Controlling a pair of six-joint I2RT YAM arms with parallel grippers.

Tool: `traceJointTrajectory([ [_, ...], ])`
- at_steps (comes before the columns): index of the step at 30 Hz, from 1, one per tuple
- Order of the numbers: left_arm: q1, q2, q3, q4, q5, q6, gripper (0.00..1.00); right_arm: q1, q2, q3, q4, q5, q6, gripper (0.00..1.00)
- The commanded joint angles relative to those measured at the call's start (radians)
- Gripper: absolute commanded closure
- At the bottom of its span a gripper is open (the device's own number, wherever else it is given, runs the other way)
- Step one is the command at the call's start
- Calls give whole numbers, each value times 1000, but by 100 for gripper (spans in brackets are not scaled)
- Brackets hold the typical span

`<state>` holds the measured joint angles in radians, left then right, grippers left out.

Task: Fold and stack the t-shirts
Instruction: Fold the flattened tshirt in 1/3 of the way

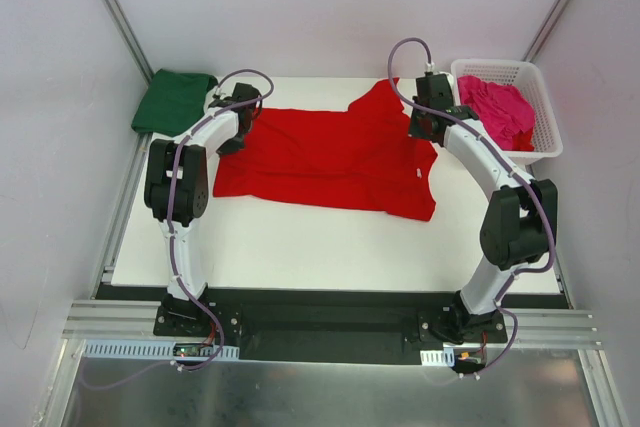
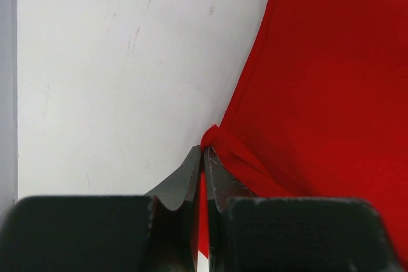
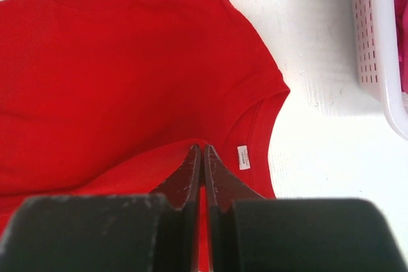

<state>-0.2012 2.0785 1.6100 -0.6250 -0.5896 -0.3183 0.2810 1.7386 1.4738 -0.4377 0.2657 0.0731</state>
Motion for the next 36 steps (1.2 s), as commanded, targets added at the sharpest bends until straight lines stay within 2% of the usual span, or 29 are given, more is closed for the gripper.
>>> traceJointTrajectory([
  [1, 6, 12, 48, 5, -47, 25, 100, -11, 2, 57, 33, 20, -13, 98],
  [6, 6, 17, 48, 4, -47, 25, 100, -19, 6, 59, 33, 26, -13, 98],
  [7, 6, 15, 47, 4, -50, 24, 100, -20, 6, 59, 31, 26, -15, 97],
  [8, 6, 15, 44, 2, -50, 22, 93, -20, 6, 59, 31, 24, -15, 87],
  [9, 6, 12, 44, 4, -56, 21, 83, -22, 6, 59, 30, 24, -16, 80],
  [10, 6, 8, 39, 4, -59, 22, 59, -23, 4, 59, 28, 26, -18, 72],
  [11, 6, 3, 37, 4, -64, 18, 49, -25, 1, 57, 28, 27, -19, 55],
  [13, 6, -8, 30, 2, -76, 18, 21, -23, -7, 59, 22, 36, -24, 42],
  [14, 6, -18, 27, 2, -81, 18, 1, -23, -10, 57, 21, 43, -25, 34],
  [16, 6, -43, 16, 4, -96, 15, 1, -23, -27, 53, 14, 53, -29, 30],
  [21, 5, -133, -48, 4, -66, -10, 1, -22, -91, 19, 4, 29, -15, 28],
  [28, -61, -300, -176, 18, -41, -41, 1, -17, -232, -134, -3, -23, 14, 26],
  [36, -142, -388, -242, 28, -44, -57, 1, 21, -347, -317, -9, -88, 51, 26],
])
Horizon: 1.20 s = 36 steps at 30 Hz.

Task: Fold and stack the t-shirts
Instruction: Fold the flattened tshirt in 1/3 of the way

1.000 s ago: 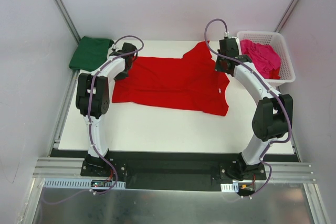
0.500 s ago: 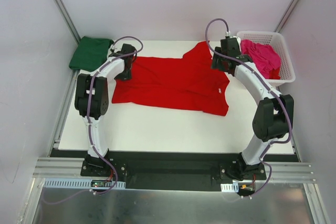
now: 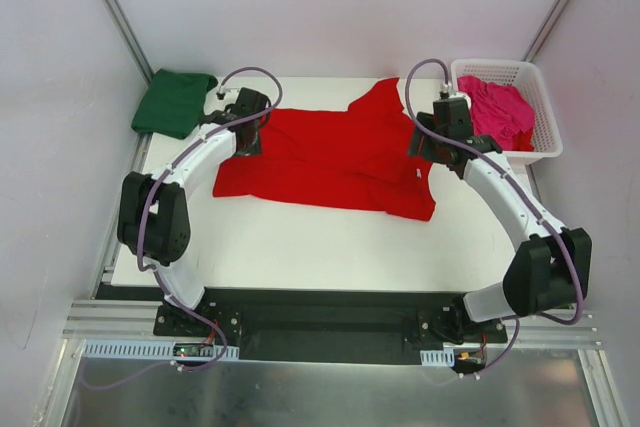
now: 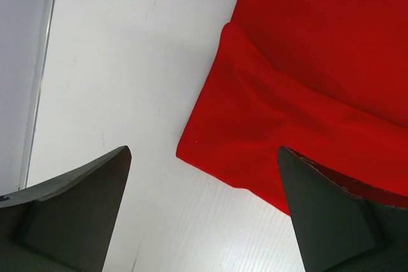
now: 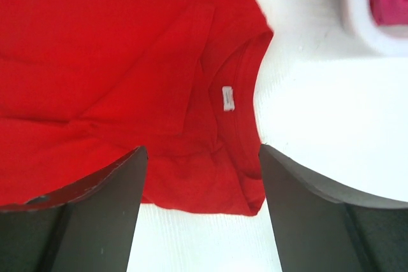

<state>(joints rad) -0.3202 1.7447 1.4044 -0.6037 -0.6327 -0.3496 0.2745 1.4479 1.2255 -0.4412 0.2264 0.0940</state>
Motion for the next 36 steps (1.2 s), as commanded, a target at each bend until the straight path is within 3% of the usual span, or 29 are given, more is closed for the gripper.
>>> traceJointTrajectory([
  [1, -29, -59, -42, 8, 4, -31, 1, 34, -60, -81, 1, -53, 35, 26],
  [10, -132, -65, -104, 36, 33, -63, 1, 57, -28, -187, 116, -159, 84, 32],
  [22, -151, -120, -186, 39, 15, -72, 1, 55, 152, -169, 262, -217, 118, 48],
  [36, -151, -143, -257, 48, -7, -83, 1, 58, 158, -167, 217, -239, 145, 51],
])
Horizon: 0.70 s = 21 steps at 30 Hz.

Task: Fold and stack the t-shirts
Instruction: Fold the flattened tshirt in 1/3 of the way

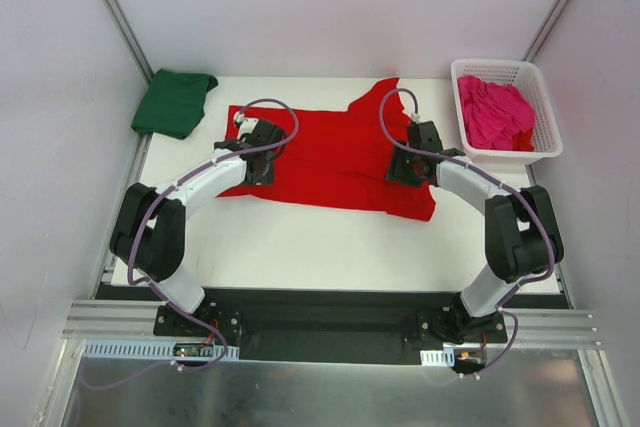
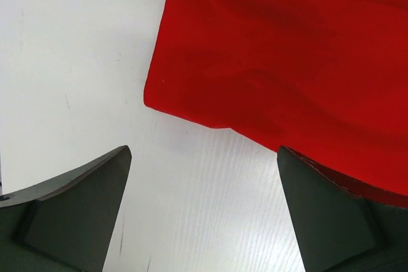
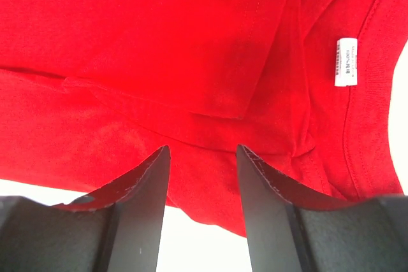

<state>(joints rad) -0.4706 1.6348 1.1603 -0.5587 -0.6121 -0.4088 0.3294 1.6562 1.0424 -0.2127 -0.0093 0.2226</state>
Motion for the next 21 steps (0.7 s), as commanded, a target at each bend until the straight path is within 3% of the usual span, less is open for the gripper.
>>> traceJointTrajectory([
  [1, 0, -33, -16, 5, -23, -25, 1, 3, -82, -2, -22, 3, 18, 51],
  [7, -2, -6, -45, 26, 2, -38, 2, 10, -199, -80, -91, 39, 34, 59],
  [8, -5, 5, -45, 31, 6, -36, 5, 14, -226, -100, -97, 38, 35, 69],
  [10, -8, 16, -45, 40, 8, -36, 32, 19, -248, -120, -111, 43, 40, 81],
  [11, -11, 26, -45, 42, 11, -36, 49, 20, -266, -140, -116, 43, 40, 93],
  [13, -11, 37, -40, 48, 6, -38, 93, 25, -280, -156, -119, 40, 44, 98],
  [14, -14, 52, -37, 49, 5, -36, 99, 30, -285, -163, -119, 40, 44, 98],
  [21, -16, 105, -13, 59, -5, -25, 100, 40, -289, -223, -102, 43, 54, 98],
])
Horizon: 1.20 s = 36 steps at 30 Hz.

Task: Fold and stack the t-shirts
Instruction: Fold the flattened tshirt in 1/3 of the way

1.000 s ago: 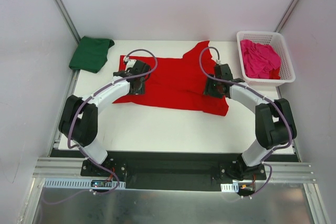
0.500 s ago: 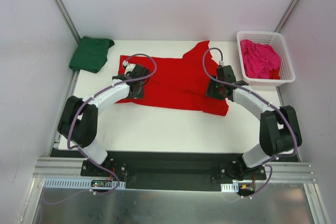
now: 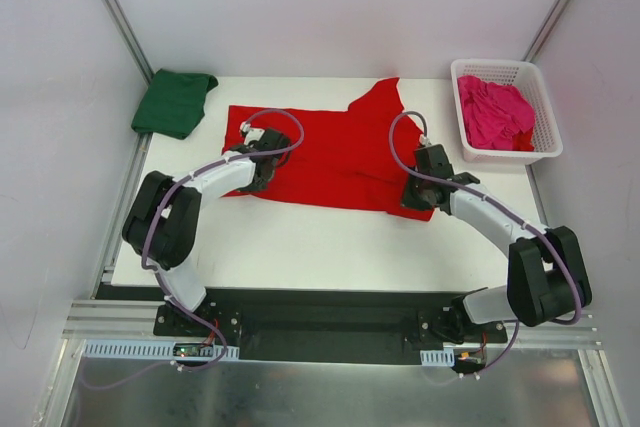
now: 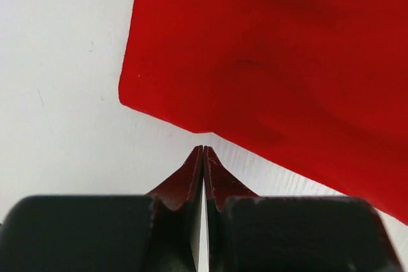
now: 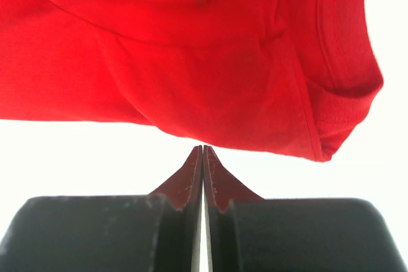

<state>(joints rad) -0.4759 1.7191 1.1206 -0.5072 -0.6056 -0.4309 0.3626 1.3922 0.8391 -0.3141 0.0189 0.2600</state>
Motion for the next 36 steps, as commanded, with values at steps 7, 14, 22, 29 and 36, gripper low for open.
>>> traceJointTrajectory([
  [7, -12, 53, 65, 15, -32, 14, 100, 9, 11, -15, 21, 16, 15, 98],
  [14, -10, 106, 111, 19, -77, 40, 100, 10, 67, -9, 40, 18, 4, 98],
  [22, 8, 163, 171, 29, -68, 72, 100, 10, 123, 9, 56, 18, -7, 98],
  [29, 37, 183, 180, 24, -51, 122, 100, 10, 163, 20, 56, 27, -18, 98],
  [36, 97, 192, 180, 6, -25, 141, 100, 10, 185, 31, 49, 38, -25, 98],
])
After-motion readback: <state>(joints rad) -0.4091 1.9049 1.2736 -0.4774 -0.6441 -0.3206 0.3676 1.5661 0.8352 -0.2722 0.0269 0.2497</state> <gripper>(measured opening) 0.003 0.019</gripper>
